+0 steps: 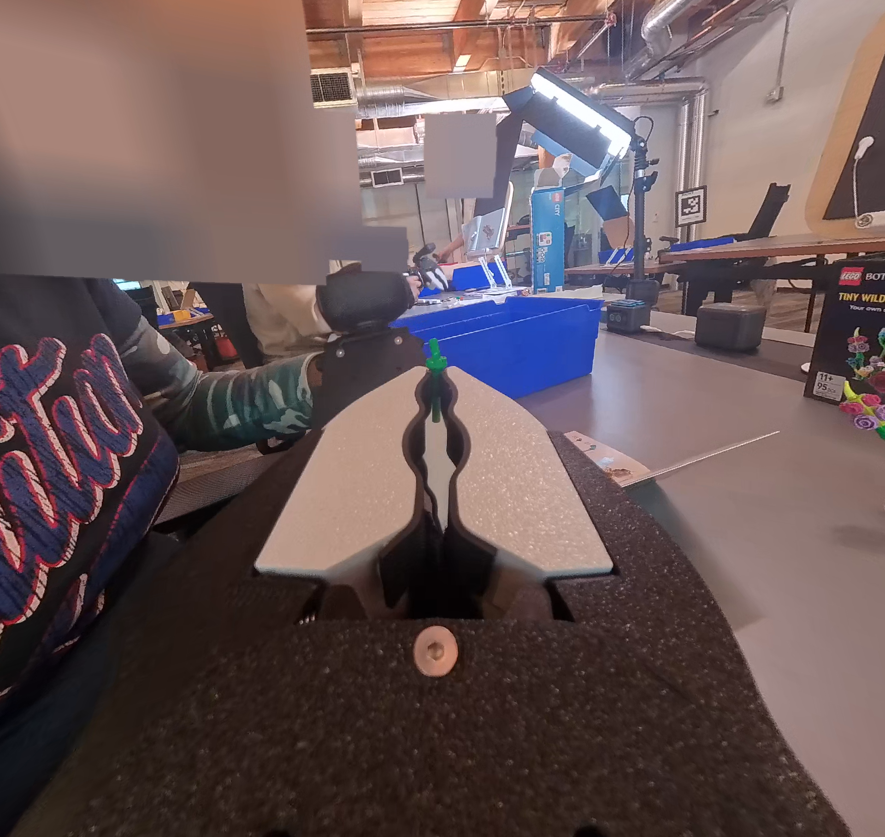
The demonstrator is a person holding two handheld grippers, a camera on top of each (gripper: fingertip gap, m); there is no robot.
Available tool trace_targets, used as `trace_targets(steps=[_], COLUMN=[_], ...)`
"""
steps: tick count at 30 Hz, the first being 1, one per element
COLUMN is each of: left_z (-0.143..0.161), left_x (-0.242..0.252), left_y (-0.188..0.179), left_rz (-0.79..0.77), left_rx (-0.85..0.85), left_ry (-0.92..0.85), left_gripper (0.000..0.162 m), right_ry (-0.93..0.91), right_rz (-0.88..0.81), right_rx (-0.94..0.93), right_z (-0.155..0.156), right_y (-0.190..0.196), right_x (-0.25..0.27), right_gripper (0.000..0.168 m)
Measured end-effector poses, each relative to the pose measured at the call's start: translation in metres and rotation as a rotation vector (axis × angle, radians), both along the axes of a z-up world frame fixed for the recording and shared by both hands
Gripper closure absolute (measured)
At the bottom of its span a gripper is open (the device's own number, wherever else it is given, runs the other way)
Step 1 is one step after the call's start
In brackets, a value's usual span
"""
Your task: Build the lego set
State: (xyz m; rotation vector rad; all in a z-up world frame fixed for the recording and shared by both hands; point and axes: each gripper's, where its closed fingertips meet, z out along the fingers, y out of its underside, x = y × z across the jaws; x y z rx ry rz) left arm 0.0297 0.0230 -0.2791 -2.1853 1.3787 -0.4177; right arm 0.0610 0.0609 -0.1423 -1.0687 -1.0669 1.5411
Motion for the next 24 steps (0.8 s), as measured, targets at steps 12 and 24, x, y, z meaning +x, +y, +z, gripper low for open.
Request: trace_targets(steps=[12, 24], left_z=[0.053, 0.024], left_x=[-0.018, -0.163], left_y=[-0.027, -0.072], left_rz=[0.089, 0.078], left_rx=[-0.133, 0.010], left_ry=[-0.221, 0.873], left_gripper=[0.143, 0.142], right_ry=[0.002, -0.009], right_rz=[-0.005, -0.010], right_rx=[-0.014, -0.021], right_z=[0.000, -0.001], right_y=[0.002, 0.003], right_x=[0.001, 0.000], right_gripper=[0.166, 0.166])
